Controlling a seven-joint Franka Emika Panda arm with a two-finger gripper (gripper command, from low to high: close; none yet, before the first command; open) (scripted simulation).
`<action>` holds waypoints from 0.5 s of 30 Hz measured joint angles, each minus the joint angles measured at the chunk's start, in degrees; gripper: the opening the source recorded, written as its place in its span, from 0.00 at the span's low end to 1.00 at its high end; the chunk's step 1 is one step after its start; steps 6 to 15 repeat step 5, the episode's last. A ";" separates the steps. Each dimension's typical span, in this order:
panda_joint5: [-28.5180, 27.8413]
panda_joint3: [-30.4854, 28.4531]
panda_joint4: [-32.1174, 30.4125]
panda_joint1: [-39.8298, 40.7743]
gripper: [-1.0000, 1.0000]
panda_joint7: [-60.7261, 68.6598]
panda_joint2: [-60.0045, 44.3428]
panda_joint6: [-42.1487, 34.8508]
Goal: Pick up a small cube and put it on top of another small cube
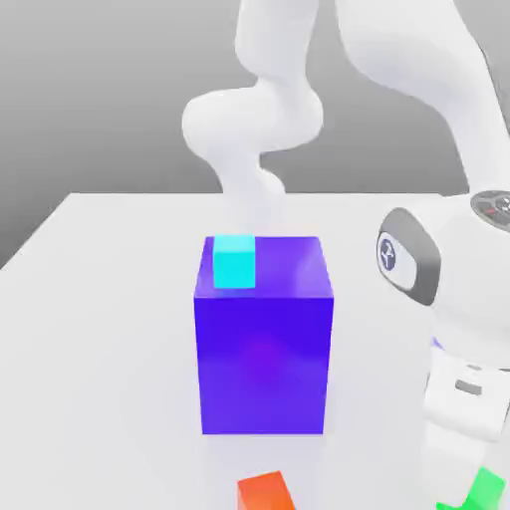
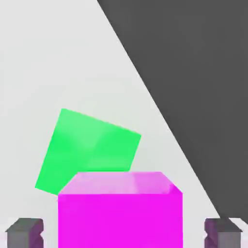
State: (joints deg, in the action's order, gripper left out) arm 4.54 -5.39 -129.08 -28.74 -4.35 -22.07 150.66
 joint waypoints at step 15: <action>-1.75 0.69 1.71 -2.54 1.00 -1.39 3.07 -4.40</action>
